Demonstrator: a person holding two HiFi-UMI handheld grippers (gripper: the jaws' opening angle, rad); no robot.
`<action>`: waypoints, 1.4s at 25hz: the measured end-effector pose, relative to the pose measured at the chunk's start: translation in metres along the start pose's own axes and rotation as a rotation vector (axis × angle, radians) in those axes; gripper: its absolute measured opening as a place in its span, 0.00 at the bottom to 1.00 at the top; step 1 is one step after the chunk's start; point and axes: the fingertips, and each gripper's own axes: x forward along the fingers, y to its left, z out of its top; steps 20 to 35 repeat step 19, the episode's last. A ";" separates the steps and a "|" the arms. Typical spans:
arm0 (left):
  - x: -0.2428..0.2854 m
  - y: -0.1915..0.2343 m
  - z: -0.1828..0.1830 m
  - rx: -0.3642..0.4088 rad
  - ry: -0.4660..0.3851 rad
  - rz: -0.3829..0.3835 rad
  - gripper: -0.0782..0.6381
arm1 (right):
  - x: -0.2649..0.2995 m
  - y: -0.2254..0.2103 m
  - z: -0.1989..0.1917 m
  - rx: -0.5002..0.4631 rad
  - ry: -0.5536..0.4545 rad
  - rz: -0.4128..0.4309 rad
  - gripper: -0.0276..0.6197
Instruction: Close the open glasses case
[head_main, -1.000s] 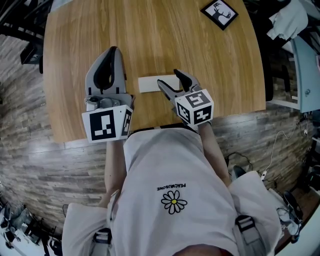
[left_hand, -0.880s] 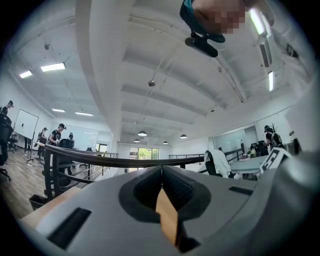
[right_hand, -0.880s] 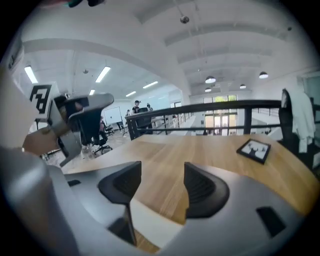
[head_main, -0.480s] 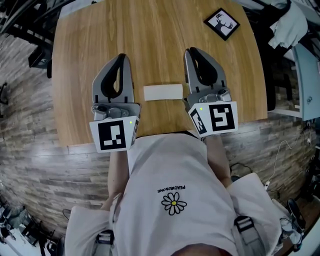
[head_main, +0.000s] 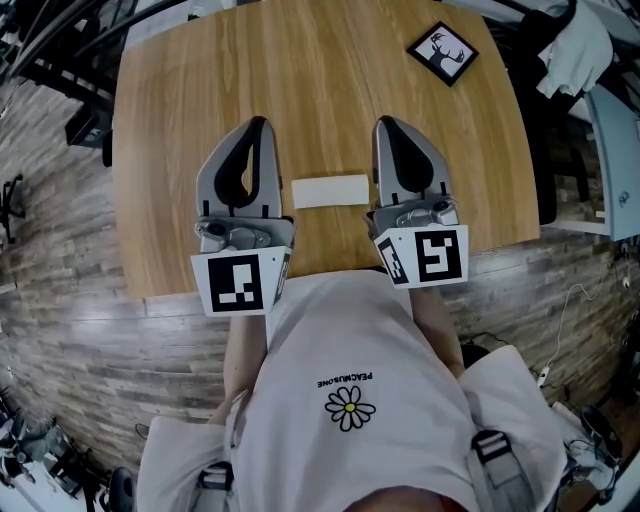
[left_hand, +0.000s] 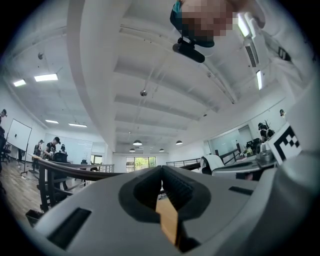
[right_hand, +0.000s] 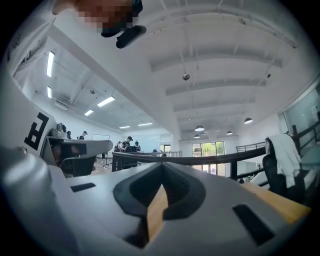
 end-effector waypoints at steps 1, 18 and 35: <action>0.000 0.000 0.000 -0.001 0.000 0.000 0.13 | 0.000 0.000 0.000 0.001 0.000 -0.001 0.05; 0.001 0.002 -0.004 0.016 0.010 -0.001 0.13 | 0.000 -0.010 -0.001 0.008 0.010 -0.013 0.05; 0.002 0.002 -0.004 0.016 0.011 -0.002 0.13 | 0.000 -0.011 -0.002 0.018 0.012 -0.016 0.05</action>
